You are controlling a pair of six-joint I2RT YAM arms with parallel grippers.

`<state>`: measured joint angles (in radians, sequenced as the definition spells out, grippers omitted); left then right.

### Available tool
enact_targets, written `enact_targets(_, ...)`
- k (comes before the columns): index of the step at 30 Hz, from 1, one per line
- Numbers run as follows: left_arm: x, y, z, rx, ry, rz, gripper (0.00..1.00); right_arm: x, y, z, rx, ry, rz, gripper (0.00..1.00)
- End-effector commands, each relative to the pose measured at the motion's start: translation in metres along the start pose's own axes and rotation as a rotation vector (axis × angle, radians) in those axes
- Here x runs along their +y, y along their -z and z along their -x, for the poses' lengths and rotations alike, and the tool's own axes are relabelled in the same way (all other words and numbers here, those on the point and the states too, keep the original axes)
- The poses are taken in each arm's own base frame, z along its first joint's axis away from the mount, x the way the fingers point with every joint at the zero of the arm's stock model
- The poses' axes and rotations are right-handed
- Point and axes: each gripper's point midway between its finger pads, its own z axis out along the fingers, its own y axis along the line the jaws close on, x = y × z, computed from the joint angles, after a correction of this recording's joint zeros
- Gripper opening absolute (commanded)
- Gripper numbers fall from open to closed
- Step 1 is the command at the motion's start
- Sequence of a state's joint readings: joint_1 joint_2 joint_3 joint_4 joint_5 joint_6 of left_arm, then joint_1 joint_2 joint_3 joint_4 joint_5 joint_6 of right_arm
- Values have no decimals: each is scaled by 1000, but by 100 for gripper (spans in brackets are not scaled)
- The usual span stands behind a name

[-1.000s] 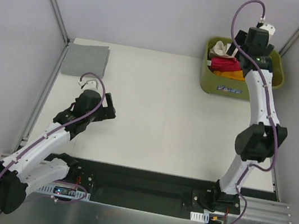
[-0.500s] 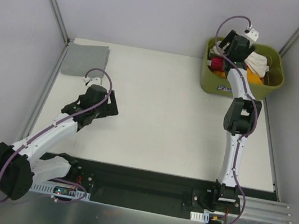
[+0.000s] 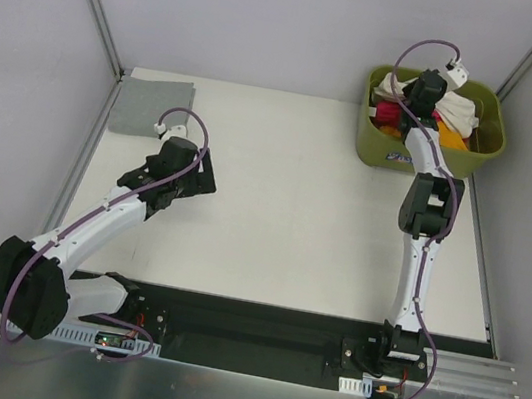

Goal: Fold and stack the t-shirts
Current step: Grab crumpled tshirt from bin with the right arm, then move the tshirt to the center of the board

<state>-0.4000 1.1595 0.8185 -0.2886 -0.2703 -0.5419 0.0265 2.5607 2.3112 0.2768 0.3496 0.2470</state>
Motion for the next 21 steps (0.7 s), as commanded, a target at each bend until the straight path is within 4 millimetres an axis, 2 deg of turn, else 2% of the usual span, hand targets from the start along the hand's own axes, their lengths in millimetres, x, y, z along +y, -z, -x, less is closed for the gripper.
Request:
enact_targets(1,-12,11,16,-42,8,-50,99,80,43,141,-212,-98,217,1)
enact_targets(2,-12,13,16,-46,12,-55,99,92,54,155,-217,-100,258,1)
enact_targets(3,-12,15,17,-51,14,-63,99,105,73,185,-249,-112,298,1)
enact_targets(5,-14,23,18,-64,27,-92,99,118,95,205,-250,-114,357,1)
enact_targets(6,-14,26,17,-65,30,-104,99,135,124,238,-290,-125,402,1)
enact_targets(8,-16,35,14,-71,36,-142,99,142,143,248,-272,-118,410,1)
enact_targets(9,-17,38,14,-75,39,-156,99,158,170,270,-291,-114,452,1)
enact_targets(11,-18,46,11,-80,50,-189,99,175,196,278,-272,-63,504,1)
enact_targets(12,-17,47,7,-79,53,-194,99,191,215,282,-274,-45,548,1)
enact_targets(13,-17,53,9,-95,67,-214,99,200,239,298,-291,-30,576,1)
enact_targets(14,-18,56,8,-101,73,-225,99,207,254,308,-307,-21,577,1)
enact_targets(15,-15,56,3,-98,77,-224,99,221,272,302,-290,30,596,1)
enact_targets(16,-14,62,6,-120,96,-235,99,228,297,317,-313,34,619,1)
enact_targets(19,-8,67,4,-150,123,-238,99,263,351,311,-275,36,739,1)
enact_targets(20,-7,69,3,-154,125,-241,99,271,374,319,-276,27,794,1)
enact_targets(21,-7,70,1,-153,125,-249,99,286,398,316,-261,12,857,1)
